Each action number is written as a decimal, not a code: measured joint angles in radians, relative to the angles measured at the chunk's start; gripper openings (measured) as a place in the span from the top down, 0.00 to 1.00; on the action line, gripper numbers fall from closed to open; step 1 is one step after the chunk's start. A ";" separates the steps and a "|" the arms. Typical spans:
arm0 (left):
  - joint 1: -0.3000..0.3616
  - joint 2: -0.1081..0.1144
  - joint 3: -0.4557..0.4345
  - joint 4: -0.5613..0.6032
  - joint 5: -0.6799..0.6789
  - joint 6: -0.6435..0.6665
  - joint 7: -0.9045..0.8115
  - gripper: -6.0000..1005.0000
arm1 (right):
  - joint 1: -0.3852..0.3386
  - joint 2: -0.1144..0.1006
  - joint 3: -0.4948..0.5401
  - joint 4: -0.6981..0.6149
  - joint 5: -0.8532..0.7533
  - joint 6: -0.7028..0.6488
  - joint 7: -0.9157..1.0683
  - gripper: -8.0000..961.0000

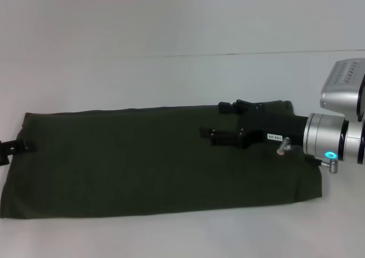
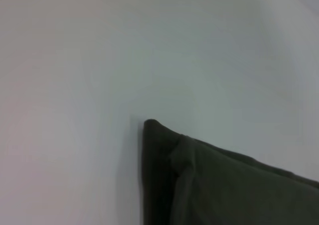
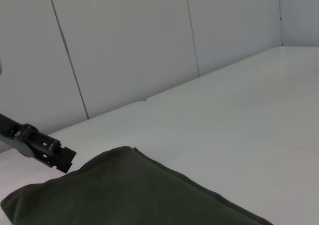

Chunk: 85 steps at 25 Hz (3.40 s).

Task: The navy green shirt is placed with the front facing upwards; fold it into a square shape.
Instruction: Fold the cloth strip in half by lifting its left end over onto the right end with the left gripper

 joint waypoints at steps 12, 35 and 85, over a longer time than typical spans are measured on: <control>-0.012 0.003 0.039 0.002 0.042 -0.061 -0.031 0.10 | 0.001 0.000 0.005 0.019 0.000 0.002 0.000 0.05; -0.012 -0.002 0.049 -0.025 0.089 -0.084 -0.045 0.11 | 0.002 0.000 0.004 0.022 0.000 0.014 0.001 0.05; -0.063 0.009 0.092 -0.086 0.081 -0.029 -0.052 0.75 | 0.007 0.000 0.001 0.024 0.001 0.024 0.001 0.05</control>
